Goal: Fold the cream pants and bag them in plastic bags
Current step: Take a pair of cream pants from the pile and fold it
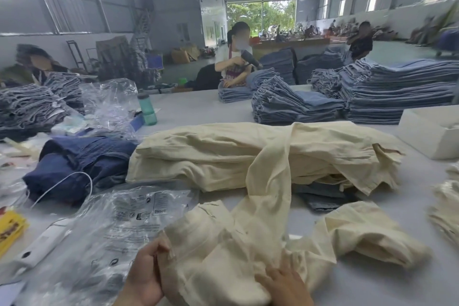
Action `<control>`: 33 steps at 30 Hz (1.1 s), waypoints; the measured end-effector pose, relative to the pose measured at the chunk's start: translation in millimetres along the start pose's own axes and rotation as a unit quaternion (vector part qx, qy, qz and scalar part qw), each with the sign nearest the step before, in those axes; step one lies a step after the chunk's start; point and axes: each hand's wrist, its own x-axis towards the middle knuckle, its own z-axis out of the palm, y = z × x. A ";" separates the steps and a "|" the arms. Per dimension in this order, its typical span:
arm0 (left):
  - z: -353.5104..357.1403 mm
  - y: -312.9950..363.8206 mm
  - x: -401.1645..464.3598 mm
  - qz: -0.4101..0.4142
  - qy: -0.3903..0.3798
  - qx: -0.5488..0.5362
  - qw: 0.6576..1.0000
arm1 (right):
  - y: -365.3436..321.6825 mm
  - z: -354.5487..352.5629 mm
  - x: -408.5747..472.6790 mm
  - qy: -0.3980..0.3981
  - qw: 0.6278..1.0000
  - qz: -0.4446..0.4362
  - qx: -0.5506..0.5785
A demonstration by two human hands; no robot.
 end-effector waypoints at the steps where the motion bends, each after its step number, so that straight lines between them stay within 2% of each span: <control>1: -6.3 0.9 -2.7 -0.014 -0.020 -0.001 1.000 | -2.1 -2.0 3.0 -0.027 0.997 0.050 0.045; 3: -13.9 -2.3 -5.8 -0.050 -0.051 0.014 0.997 | -6.8 -1.7 2.6 -0.108 0.985 0.109 0.074; 6: -6.0 -15.5 -12.6 -0.103 -0.065 0.112 0.986 | -24.7 -0.3 -2.3 -0.127 0.977 0.129 0.113; 9: 3.2 -39.0 -13.6 -0.090 -0.030 0.285 0.954 | -38.2 7.4 -12.7 -0.148 0.975 0.133 0.095; 11: 7.5 -49.4 -11.7 -0.073 0.005 0.354 0.932 | -39.0 4.0 -19.3 -0.168 0.972 0.133 0.094; 14: 23.4 -46.9 -6.8 -0.075 0.030 0.331 0.940 | -27.1 -10.5 -18.5 -0.192 0.963 0.136 0.128; 17: 51.0 -28.4 -8.4 -0.075 -0.004 0.256 0.964 | 3.9 -33.8 -10.4 -0.099 0.976 0.138 0.133; 18: 61.9 -21.9 -9.6 -0.061 -0.015 0.233 0.970 | 17.7 -39.2 -8.0 -0.089 0.979 0.120 0.138; 20: 80.5 -13.0 -6.9 -0.030 -0.021 0.205 0.978 | 40.2 -48.0 -7.4 -0.170 0.971 0.074 0.153; 22: 99.6 -10.8 -1.2 -0.003 -0.027 0.184 0.983 | 50.4 -40.5 -11.4 -0.279 0.953 0.050 0.102; 24: 114.9 -14.5 6.1 0.012 -0.026 0.185 0.982 | 47.6 -18.0 -20.4 -0.305 0.950 0.040 0.050; 25: 121.6 -18.3 7.9 0.009 -0.036 0.191 0.981 | 44.9 -6.7 -25.5 -0.283 0.957 0.042 0.054; 28: 127.2 -31.0 17.2 0.009 -0.019 0.230 0.973 | 44.6 10.4 -34.8 -0.143 0.983 0.032 0.112; 30: 129.3 -34.0 22.2 0.034 0.052 0.246 0.967 | 54.6 7.0 -34.2 -0.070 0.984 0.040 0.156; 33: 129.7 -16.2 27.3 0.146 0.151 0.296 0.932 | 84.5 -13.8 -27.7 -0.042 0.973 0.100 0.204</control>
